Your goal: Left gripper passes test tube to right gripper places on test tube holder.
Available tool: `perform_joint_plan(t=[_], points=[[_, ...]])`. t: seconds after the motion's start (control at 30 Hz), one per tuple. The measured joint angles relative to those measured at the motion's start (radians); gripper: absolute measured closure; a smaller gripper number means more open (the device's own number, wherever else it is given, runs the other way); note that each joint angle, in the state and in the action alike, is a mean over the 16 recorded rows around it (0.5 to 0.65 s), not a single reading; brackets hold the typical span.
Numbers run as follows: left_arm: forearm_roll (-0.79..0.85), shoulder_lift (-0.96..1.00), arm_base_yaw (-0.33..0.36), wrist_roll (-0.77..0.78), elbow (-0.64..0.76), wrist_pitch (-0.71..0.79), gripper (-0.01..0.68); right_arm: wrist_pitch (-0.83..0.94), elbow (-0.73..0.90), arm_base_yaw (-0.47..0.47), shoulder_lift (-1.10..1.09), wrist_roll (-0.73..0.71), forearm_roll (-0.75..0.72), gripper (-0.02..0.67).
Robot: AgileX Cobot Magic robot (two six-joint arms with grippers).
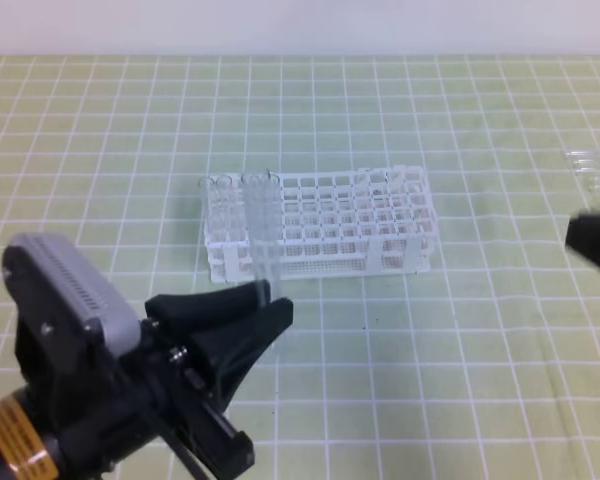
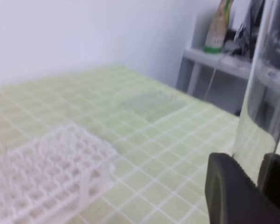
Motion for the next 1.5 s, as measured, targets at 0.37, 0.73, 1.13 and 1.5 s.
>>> perform_joint_plan(t=[0.37, 0.73, 1.13, 1.5], points=[[-0.044, -0.001, 0.080, 0.050, 0.038, -0.119, 0.633, -0.071, -0.036, 0.023, 0.103, -0.514, 0.519, 0.664], [-0.059, -0.002, 0.124, 0.042, 0.038, -0.124, 0.639, -0.352, -0.186, 0.305, 0.255, -0.719, 0.601, 0.664], [-0.060, -0.002, 0.124, 0.042, 0.038, -0.118, 0.633, -0.775, -0.190, 0.615, 0.306, -0.929, 0.680, 0.664], [-0.060, -0.002, 0.123, 0.043, 0.038, -0.108, 0.621, -0.655, -0.200, 0.649, 0.307, -0.897, 0.688, 0.662]])
